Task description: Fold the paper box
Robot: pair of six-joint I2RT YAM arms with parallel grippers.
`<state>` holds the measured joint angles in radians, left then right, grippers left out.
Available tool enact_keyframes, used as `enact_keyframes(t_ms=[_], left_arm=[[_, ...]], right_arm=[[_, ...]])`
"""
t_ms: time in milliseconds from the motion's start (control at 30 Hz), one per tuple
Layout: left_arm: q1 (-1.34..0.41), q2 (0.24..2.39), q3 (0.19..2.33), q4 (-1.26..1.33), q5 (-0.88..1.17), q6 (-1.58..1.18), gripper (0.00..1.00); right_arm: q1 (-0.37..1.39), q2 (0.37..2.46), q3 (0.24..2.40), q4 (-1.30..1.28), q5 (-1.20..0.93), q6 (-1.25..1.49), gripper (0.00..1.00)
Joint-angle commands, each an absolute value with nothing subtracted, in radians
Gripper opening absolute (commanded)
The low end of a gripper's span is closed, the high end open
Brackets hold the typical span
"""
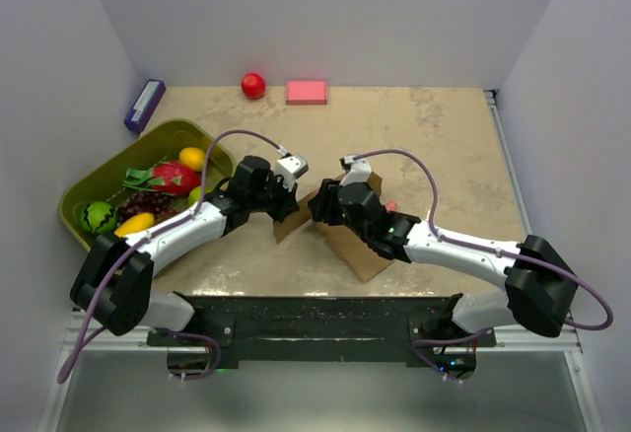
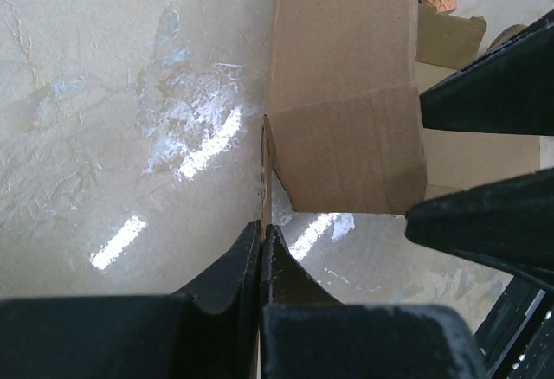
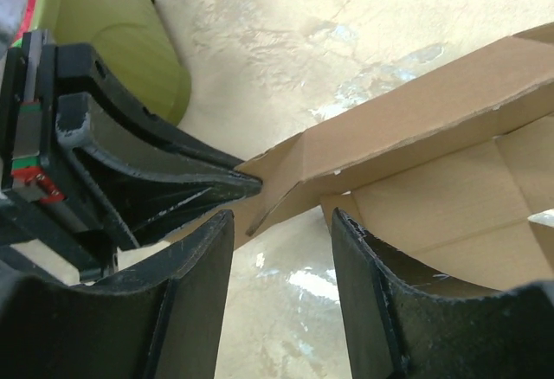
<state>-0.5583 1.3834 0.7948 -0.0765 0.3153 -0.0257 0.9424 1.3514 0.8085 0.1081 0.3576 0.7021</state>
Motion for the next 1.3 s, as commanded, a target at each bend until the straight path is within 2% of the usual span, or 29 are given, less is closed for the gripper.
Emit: enact_keyframes(t_ms=[0, 500, 833, 1267], left_arm=[[-0.554, 1.391, 0.834, -0.071, 0.342, -0.031, 0.0], [-0.554, 1.387, 0.842, -0.084, 0.351, -0.005, 0.0], [-0.554, 1.384, 0.842, -0.091, 0.413, 0.035, 0.0], [-0.554, 1.399, 0.845, -0.092, 0.503, 0.051, 0.0]], right_arm=[[0.946, 1.373, 0.868, 0.092, 0.462, 0.666, 0.5], [0.946, 1.385, 0.859, 0.092, 0.586, 0.422, 0.41], [0.945, 1.427, 0.862, 0.202, 0.683, 0.19, 0.43], [0.946, 1.459, 0.744, 0.52, 0.706, 0.127, 0.47]])
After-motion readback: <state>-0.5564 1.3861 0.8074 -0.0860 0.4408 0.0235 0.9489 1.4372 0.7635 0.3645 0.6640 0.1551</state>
